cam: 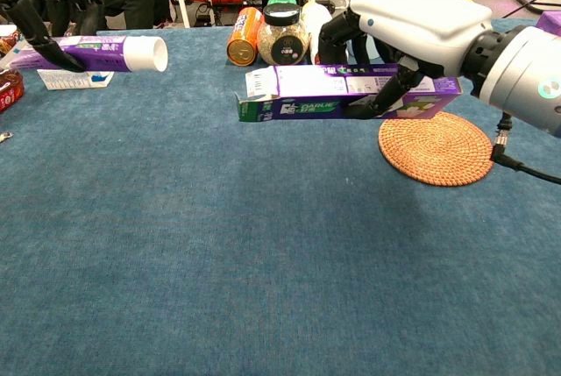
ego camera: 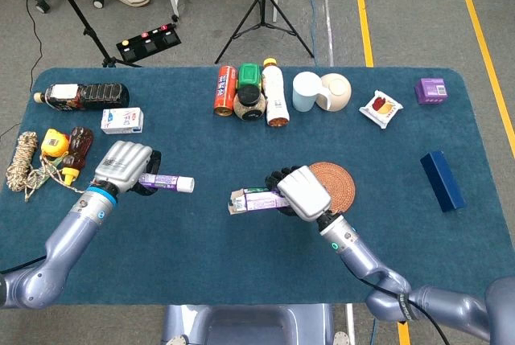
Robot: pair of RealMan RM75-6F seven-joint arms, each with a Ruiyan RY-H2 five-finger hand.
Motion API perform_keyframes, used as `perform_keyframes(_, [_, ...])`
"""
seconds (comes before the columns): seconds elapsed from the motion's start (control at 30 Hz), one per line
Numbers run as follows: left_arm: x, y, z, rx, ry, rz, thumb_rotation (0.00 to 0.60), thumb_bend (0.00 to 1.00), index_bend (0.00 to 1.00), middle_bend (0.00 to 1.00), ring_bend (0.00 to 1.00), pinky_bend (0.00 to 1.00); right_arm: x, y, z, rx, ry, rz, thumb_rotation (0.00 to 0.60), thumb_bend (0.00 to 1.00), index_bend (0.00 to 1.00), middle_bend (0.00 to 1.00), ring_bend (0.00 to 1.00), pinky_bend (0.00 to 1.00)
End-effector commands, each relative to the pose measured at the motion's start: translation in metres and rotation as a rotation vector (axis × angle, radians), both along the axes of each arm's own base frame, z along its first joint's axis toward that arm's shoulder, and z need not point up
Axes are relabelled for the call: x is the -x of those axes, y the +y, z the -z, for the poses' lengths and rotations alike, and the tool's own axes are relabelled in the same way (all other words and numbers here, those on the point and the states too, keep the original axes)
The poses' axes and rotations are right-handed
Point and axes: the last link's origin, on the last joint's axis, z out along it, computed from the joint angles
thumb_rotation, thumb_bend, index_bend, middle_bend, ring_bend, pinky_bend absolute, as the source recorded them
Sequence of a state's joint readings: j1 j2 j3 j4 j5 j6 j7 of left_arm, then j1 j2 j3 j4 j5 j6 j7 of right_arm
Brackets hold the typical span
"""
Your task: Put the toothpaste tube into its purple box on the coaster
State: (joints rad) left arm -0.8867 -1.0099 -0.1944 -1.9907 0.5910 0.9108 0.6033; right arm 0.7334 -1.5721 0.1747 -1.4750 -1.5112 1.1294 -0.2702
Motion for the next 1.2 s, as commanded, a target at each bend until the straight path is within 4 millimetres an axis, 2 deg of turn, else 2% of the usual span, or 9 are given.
perform_keyframes(0.03, [-0.013, 0.001, 0.014, 0.046, 0.019, -0.023, 0.6, 0.25, 0.69, 0.55, 0.5, 0.62, -0.011, 0.004, 0.002, 0.006, 0.002, -0.031, 0.6, 0.44, 0.5, 0.57, 0.55, 0.66])
perform_keyframes(0.53, [-0.043, -0.009, 0.037, 0.081, 0.034, -0.034, 0.6, 0.25, 0.69, 0.55, 0.5, 0.62, -0.026, 0.005, 0.011, 0.07, 0.033, -0.018, 0.6, 0.44, 0.5, 0.57, 0.55, 0.66])
perform_keyframes(0.83, [-0.051, -0.007, 0.047, 0.101, 0.019, -0.079, 0.6, 0.25, 0.69, 0.55, 0.5, 0.62, -0.029, 0.009, 0.011, 0.124, 0.038, -0.055, 0.6, 0.44, 0.5, 0.57, 0.55, 0.66])
perform_keyframes(1.2, [-0.055, 0.0, 0.044, 0.143, -0.059, -0.162, 0.6, 0.27, 0.69, 0.55, 0.5, 0.63, -0.03, 0.019, 0.016, 0.147, 0.002, -0.1, 0.6, 0.44, 0.5, 0.57, 0.55, 0.66])
